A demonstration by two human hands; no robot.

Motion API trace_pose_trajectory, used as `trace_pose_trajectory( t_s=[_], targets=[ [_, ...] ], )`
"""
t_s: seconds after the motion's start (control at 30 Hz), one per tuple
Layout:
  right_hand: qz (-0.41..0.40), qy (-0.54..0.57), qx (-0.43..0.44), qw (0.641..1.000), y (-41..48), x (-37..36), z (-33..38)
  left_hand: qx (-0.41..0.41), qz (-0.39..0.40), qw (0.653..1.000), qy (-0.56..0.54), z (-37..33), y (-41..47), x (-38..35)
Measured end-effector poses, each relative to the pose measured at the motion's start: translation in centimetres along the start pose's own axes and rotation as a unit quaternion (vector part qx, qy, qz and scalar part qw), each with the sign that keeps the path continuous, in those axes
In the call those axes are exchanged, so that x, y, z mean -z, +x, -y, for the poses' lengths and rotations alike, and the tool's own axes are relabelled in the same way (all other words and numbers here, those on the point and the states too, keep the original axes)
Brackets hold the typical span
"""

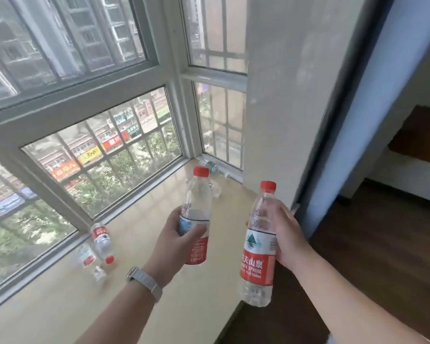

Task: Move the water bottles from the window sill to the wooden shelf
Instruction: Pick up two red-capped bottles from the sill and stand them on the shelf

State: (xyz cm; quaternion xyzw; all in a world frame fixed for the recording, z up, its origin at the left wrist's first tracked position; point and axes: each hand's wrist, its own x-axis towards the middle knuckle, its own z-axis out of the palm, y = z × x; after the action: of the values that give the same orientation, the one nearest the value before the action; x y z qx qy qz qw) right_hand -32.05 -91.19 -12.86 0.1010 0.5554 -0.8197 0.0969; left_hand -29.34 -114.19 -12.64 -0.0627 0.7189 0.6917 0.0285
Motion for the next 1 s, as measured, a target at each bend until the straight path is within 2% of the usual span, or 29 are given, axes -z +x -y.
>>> trace_pose_trajectory(
  t_s=[0.37, 0.67, 0.83, 1.0],
  targets=[
    [-0.077, 0.029, 0.105, 0.991, 0.2, 17.5, 8.3, -0.013, 0.113, 0.993, 0.008, -3.7, 6.3, -20.0],
    [-0.232, -0.015, 0.181, 0.956, -3.3, 29.6, 12.5, -0.035, 0.265, 0.963, 0.044, -5.5, 9.8, -35.2],
    [-0.311, -0.044, 0.174, 0.933, -4.5, 34.3, 14.1, -0.054, 0.338, 0.938, 0.059, -6.4, 12.4, -41.9],
    [-0.378, -0.041, 0.188, 0.905, -2.2, 36.8, 15.5, -0.047, 0.386, 0.92, 0.057, -7.2, 16.3, -46.7]
  ],
)
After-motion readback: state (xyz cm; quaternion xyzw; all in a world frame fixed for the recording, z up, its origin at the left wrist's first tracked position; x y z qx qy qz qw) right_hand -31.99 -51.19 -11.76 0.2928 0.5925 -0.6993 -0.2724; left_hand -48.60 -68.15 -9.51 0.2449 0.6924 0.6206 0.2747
